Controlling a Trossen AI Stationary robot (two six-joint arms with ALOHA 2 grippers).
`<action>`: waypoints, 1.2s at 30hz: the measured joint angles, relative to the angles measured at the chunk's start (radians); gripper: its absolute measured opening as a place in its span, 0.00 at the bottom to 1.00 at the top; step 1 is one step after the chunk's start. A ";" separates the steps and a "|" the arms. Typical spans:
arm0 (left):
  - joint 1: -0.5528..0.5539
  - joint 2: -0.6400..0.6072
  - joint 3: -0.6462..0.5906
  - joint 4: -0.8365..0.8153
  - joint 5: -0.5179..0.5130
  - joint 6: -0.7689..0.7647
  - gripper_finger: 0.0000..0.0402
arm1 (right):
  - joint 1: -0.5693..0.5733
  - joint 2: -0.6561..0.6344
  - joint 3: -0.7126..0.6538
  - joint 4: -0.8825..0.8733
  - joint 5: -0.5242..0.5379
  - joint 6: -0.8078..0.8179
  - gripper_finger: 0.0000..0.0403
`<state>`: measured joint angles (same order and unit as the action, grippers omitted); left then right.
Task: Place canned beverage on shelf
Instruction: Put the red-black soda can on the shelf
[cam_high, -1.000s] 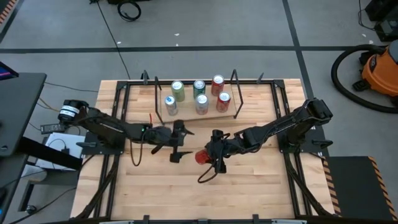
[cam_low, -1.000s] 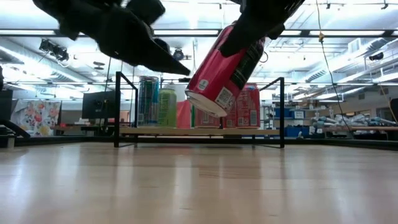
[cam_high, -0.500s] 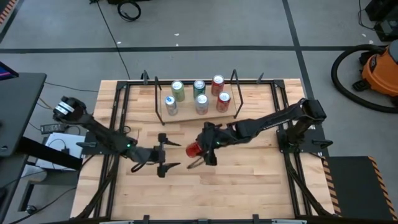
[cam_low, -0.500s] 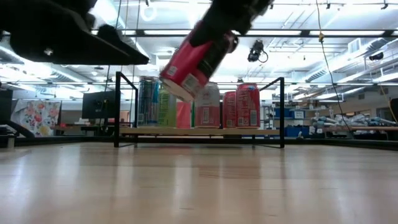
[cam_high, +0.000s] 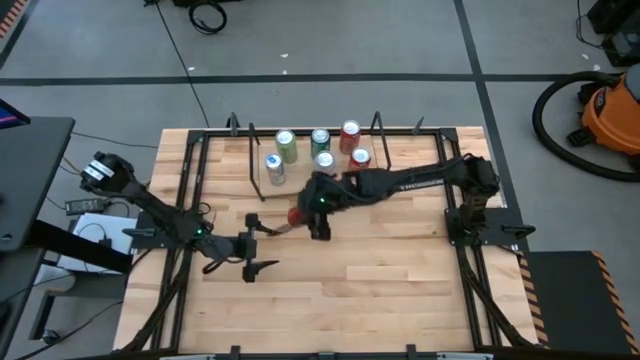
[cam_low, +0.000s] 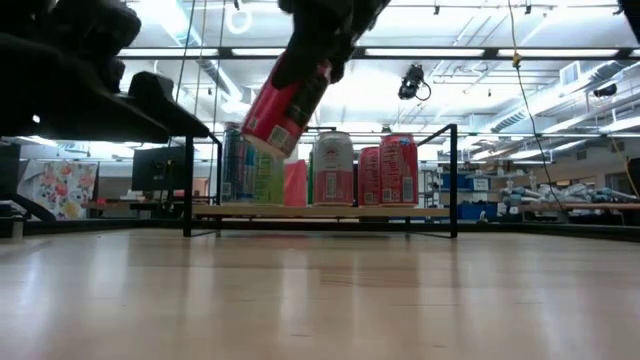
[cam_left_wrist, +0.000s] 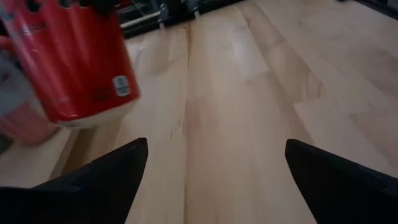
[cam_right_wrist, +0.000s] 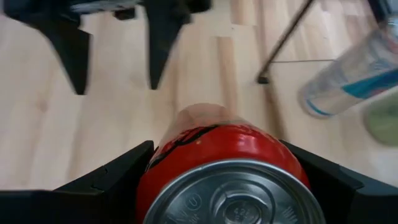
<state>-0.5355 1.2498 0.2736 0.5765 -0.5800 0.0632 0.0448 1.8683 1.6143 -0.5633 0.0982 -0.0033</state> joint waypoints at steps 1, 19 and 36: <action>0.005 -0.009 -0.009 -0.002 0.000 -0.008 0.97 | -0.011 0.011 0.019 -0.014 -0.004 -0.006 0.80; -0.018 -0.319 -0.126 -0.047 0.002 -0.102 0.97 | -0.154 0.083 0.172 -0.109 -0.098 -0.045 0.80; 0.018 -0.329 -0.126 -0.049 -0.002 -0.128 0.97 | -0.211 0.457 0.736 -0.540 -0.102 -0.166 0.80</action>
<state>-0.5179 0.9207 0.1474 0.5270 -0.5819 -0.0650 -0.1664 2.3248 2.3502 -1.1031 -0.0039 -0.1697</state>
